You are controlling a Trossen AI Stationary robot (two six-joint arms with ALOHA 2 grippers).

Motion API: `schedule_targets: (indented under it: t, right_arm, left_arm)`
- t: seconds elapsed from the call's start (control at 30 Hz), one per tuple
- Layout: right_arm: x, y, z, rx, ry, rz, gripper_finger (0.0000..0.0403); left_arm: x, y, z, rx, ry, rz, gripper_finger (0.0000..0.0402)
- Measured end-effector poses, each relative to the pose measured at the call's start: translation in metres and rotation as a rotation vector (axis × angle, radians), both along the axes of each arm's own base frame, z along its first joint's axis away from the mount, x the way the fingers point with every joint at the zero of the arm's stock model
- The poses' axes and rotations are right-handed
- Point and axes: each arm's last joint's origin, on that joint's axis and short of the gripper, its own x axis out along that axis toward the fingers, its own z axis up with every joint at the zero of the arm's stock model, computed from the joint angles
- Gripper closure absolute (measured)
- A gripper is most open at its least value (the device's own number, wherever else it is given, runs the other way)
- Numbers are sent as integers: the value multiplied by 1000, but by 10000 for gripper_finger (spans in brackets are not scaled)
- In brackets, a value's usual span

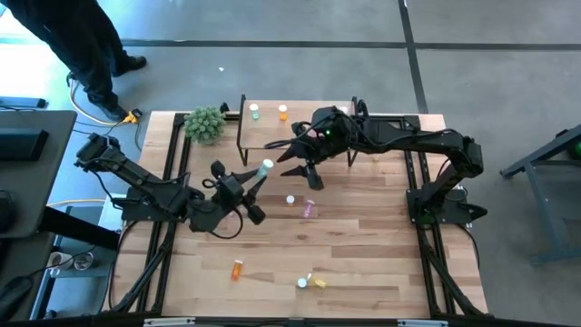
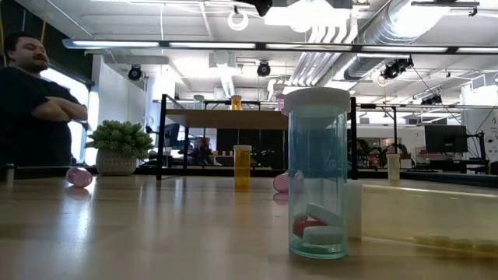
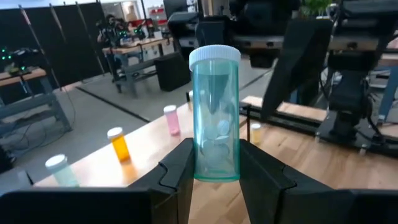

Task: Pick and place medicine bottles onto shelf by color
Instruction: Put the top blue pill bottle on the shelf aligned with the blue pill bottle

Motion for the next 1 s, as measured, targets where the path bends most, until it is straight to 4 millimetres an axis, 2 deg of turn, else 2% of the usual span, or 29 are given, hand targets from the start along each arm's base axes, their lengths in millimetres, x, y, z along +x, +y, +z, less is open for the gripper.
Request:
schedule_targets:
  t: [0.37, 0.77, 1.0]
  right_arm:
    - [6, 0, 15, 11, -161, -22, 226]
    - [-3, -2, 34, 13, -262, -37, 226]
    - [-3, -3, 36, 14, -270, -92, 226]
  left_arm:
    - [9, 17, 19, 42, -68, -17, 303]
    - [15, 36, 24, 47, -104, -33, 303]
    - [17, 44, 29, 62, -138, -65, 303]
